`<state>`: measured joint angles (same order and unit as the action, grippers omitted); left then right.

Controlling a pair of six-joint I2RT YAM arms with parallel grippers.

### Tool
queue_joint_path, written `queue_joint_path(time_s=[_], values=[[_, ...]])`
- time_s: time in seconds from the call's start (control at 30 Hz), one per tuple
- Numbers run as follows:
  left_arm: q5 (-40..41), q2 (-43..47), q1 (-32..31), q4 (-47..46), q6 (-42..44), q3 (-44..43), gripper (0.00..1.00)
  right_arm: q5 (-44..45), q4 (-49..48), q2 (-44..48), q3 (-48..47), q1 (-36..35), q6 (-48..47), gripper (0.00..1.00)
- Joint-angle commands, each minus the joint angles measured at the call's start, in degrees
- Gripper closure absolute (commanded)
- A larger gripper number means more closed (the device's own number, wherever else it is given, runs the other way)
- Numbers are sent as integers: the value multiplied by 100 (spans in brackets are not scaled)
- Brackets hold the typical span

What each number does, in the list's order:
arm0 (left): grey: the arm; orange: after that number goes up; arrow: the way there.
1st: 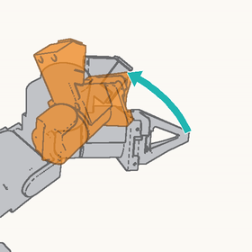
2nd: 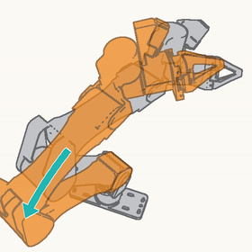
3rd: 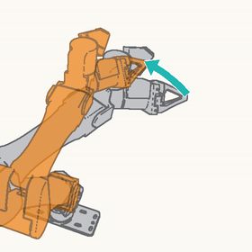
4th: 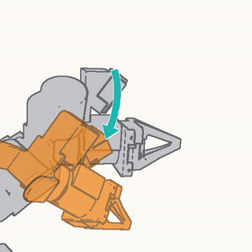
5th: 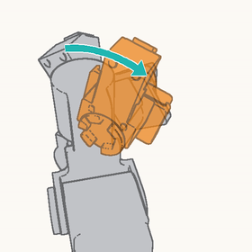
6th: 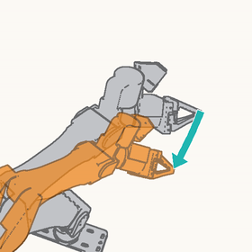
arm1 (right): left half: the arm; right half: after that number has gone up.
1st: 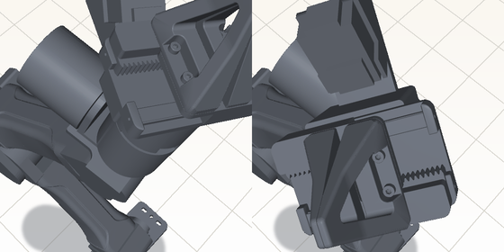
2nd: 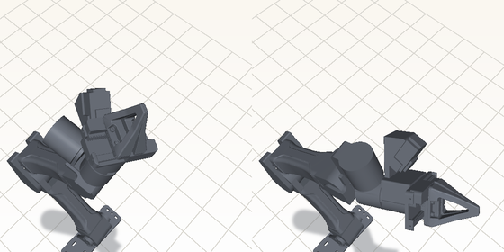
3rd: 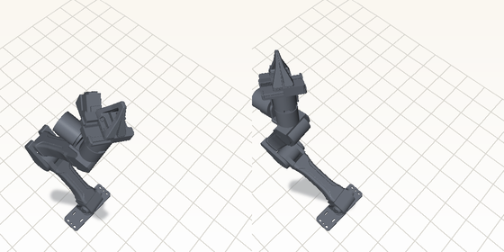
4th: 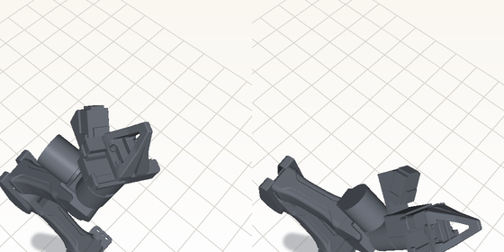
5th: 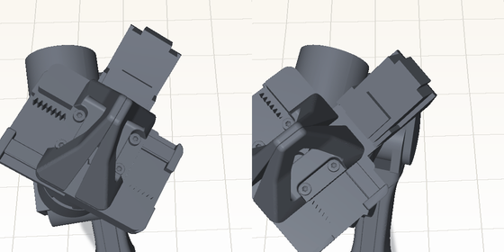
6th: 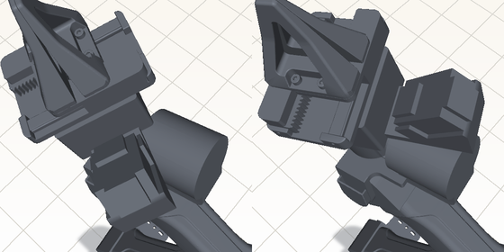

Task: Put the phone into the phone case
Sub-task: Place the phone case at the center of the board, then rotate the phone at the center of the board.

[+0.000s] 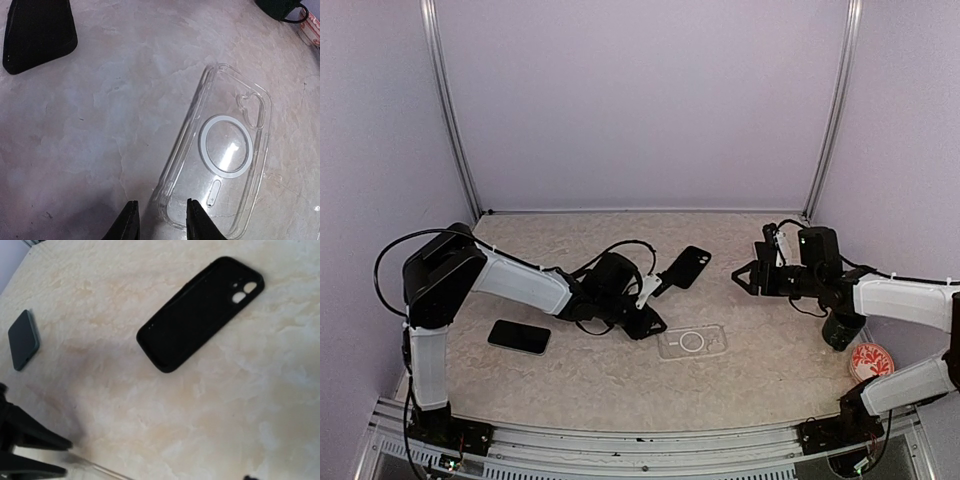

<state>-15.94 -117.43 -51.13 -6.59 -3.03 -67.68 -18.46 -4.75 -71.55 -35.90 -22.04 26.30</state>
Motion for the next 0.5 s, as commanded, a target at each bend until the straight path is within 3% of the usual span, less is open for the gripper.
queue_joint_path(time_s=[0.0,0.1,0.2,0.47], values=[[172,645,152,-493,-529,412,64,-123,-211,93,100,52,41,27],[269,1039,437,-916,-1078,905,57,-177,-235,76,110,51,27,24],[264,1578,805,-1318,-1625,1466,35,-217,-292,62,133,51,23,21],[1157,2660,1307,-1190,-2345,2157,1,-352,-541,-11,244,51,165,15]])
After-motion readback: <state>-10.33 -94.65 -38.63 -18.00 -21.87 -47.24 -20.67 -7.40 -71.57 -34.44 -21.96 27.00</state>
